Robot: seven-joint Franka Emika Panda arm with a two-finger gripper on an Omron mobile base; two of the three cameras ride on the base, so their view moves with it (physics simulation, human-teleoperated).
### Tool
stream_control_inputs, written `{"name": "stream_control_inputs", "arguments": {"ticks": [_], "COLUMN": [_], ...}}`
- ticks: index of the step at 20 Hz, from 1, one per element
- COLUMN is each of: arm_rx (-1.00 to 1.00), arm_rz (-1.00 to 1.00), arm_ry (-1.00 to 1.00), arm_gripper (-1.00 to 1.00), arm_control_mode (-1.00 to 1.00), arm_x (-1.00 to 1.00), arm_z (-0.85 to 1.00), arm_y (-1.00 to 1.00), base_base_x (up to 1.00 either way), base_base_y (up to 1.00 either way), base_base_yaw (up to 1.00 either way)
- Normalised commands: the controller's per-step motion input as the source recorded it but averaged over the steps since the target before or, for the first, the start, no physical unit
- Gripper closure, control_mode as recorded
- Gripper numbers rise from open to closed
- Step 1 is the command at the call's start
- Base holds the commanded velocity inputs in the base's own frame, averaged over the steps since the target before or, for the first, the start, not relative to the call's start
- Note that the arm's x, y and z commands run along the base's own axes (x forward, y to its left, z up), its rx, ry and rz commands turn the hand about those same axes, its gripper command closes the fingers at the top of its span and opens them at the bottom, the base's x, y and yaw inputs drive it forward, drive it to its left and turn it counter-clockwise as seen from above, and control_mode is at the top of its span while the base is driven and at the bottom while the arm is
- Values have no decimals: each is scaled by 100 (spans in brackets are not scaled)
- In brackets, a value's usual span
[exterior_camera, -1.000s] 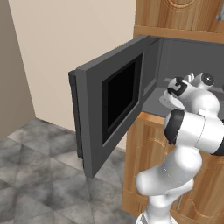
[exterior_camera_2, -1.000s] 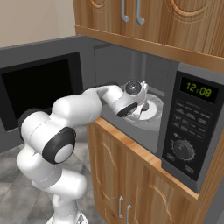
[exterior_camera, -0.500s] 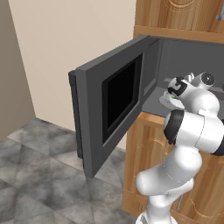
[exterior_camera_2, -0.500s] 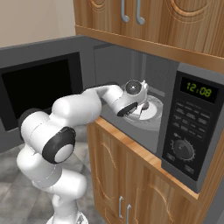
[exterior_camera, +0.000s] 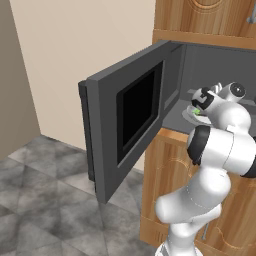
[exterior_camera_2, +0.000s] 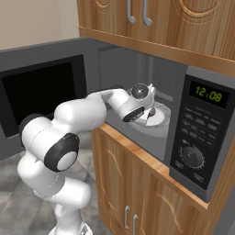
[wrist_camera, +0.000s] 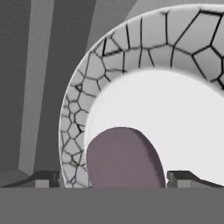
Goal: Pick the eggplant from the counter and place it in the microwave. Then turn on the microwave.
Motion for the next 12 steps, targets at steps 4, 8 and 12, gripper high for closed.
{"name": "stream_control_inputs", "arguments": {"ticks": [4, 8, 12], "arm_rx": [0, 0, 0], "arm_rz": [0, -1, 0], "arm_ry": [0, 0, -1], "arm_gripper": [-100, -100, -100], "arm_control_mode": [-100, -100, -100], "arm_x": [-1, -18, -23], "arm_z": [8, 12, 12], "arm_y": [0, 0, 0], "base_base_x": [0, 0, 0], "base_base_y": [0, 0, 0], "base_base_yaw": [0, 0, 0]}}
